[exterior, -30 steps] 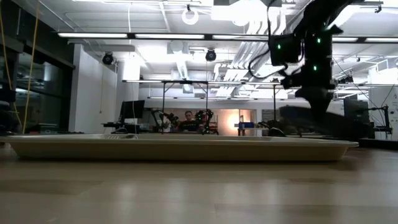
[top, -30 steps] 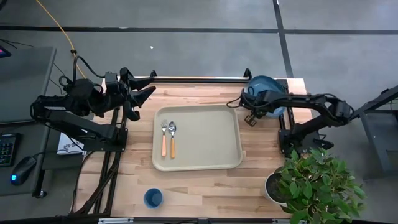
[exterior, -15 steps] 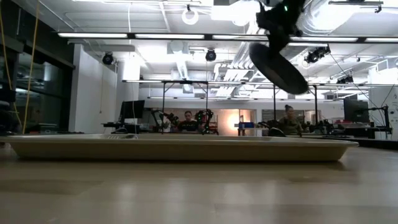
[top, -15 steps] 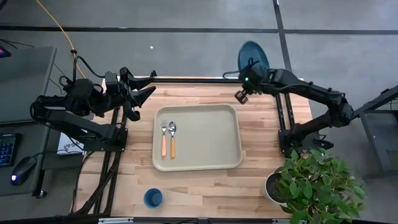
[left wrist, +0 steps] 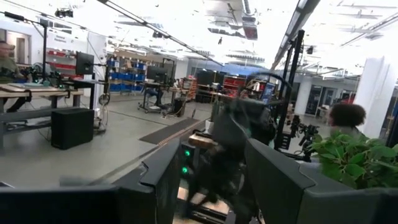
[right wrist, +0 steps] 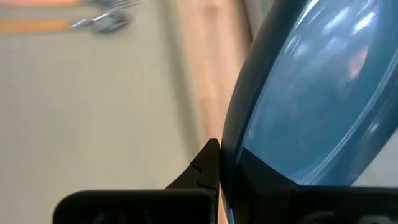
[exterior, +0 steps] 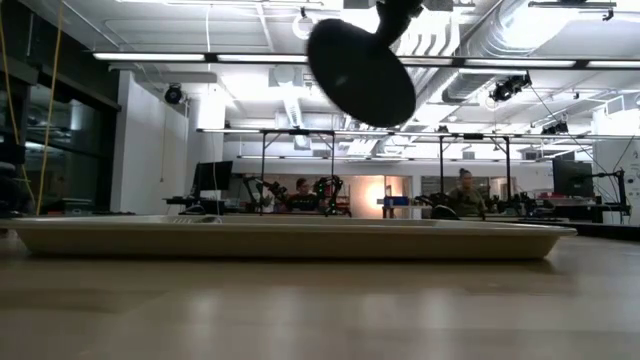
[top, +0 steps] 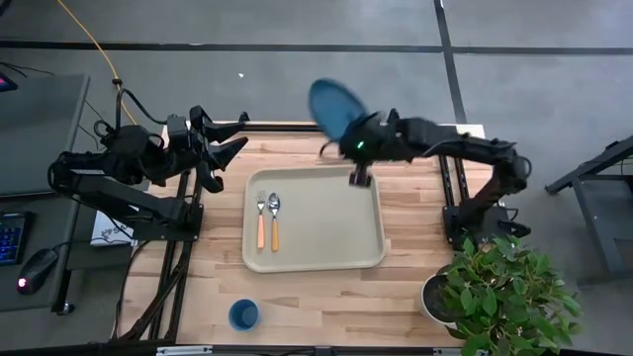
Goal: Pick and place plate/cup/fork/spoon on tray
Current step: Put the blue plate to the right of the yellow spoon on the gray serving tray, then put the blue cup to the top right of the blue plate on the gray serving tray
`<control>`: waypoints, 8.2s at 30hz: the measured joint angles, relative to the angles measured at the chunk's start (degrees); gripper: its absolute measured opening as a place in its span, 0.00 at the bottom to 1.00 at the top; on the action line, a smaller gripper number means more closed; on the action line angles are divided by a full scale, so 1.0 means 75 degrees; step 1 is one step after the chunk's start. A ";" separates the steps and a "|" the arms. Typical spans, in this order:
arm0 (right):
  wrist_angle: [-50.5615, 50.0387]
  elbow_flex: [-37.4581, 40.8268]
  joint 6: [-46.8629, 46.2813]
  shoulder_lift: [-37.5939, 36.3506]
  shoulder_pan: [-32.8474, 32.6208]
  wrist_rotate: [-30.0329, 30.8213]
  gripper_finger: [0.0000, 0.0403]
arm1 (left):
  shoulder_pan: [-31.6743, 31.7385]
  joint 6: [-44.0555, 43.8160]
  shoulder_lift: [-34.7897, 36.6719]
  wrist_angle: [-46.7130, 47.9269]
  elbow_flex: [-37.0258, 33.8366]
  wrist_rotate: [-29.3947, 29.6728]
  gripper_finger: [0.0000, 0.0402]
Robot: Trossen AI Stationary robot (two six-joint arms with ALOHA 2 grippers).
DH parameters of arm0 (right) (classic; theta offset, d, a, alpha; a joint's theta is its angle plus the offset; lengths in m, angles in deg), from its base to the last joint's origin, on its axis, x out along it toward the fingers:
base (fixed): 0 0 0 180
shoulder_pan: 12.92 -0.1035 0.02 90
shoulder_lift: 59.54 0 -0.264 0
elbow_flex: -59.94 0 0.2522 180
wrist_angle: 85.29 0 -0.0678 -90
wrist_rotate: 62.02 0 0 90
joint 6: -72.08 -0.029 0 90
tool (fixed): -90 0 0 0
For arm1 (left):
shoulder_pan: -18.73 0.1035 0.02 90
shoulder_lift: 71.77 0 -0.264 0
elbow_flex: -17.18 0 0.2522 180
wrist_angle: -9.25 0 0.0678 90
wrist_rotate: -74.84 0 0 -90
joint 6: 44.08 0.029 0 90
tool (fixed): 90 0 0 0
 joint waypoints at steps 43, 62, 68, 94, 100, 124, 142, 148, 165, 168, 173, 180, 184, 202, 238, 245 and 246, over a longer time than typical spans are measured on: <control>-0.0343 -0.0029 -0.0869 0.3662 -0.3029 -0.1281 0.05 | -0.0003 -0.0344 -0.0001 0.0006 0.0000 -0.0009 0.41; -0.0020 -0.0023 -0.0852 0.3662 -0.3017 -0.1524 0.19 | -0.0003 -0.0344 -0.0002 0.0006 0.0000 -0.0009 0.41; 0.0250 -0.0020 -0.1160 0.3662 -0.3016 -0.1660 0.25 | -0.0003 -0.0344 -0.0002 0.0006 0.0000 -0.0010 0.41; 0.0773 -0.0017 -0.1027 0.3662 -0.2801 -0.2360 0.63 | 0.0000 -0.0344 -0.0003 0.0006 0.0000 -0.0012 0.41; 0.0849 -0.0017 -0.0840 0.3662 -0.2798 -0.2475 0.63 | -0.0003 -0.0344 -0.0002 0.0004 0.0000 -0.0012 0.41; 0.0877 -0.0017 -0.1036 0.2537 -0.2272 -0.2591 0.63 | 0.0000 -0.0351 -0.0003 0.0006 0.0000 -0.0011 0.41; 0.1839 -0.0017 -0.1872 -0.0610 -0.0531 -0.1921 0.63 | 0.0000 -0.0399 -0.0003 0.0006 0.0000 -0.0009 0.41; 0.2037 -0.0017 -0.2053 -0.1603 -0.0362 -0.1603 0.63 | 0.0000 -0.0402 -0.0009 0.0073 0.0000 -0.0009 0.41; 0.1988 0.0027 -0.2000 -0.2444 -0.1011 -0.1171 0.63 | 0.0000 -0.0399 -0.0137 0.0362 0.0000 -0.0278 0.41; 0.2485 0.0801 -0.2074 -0.2673 -0.1079 -0.1135 0.63 | -0.0003 -0.0399 -0.0146 0.0386 0.0000 -0.0287 0.41; 0.4157 0.3106 -0.2921 -0.3679 -0.0989 -0.1196 0.63 | 0.0000 -0.0402 -0.0157 0.0613 0.0000 -0.0291 0.41; 0.8384 0.5331 -0.3963 -0.4618 -0.0799 -0.2020 0.63 | 0.0002 -0.0183 -0.0160 0.1673 0.0000 -0.0607 0.41; 0.9079 0.5630 -0.3879 -0.4658 -0.0813 -0.2029 0.63 | -0.0003 -0.0209 -0.0158 0.1756 -0.0097 -0.1537 0.41; 0.8839 0.5631 -0.3043 -0.4637 -0.0820 -0.2038 0.63 | -0.0003 -0.0605 -0.0099 0.0435 -0.1023 -0.2105 0.41; 0.8831 0.5631 -0.3096 -0.4632 -0.0820 -0.2038 0.63 | 0.0003 -0.1005 -0.0102 0.0559 -0.1026 -0.2295 0.41; 0.8828 0.5631 -0.3096 -0.4632 -0.0820 -0.2035 0.63 | -0.0378 -0.1005 -0.0249 0.0861 -0.0947 -0.2967 0.41; 0.8828 0.5631 -0.3096 -0.4632 -0.0820 -0.2035 0.63 | -0.0513 -0.1005 -0.0321 0.1047 -0.0879 -0.2978 0.41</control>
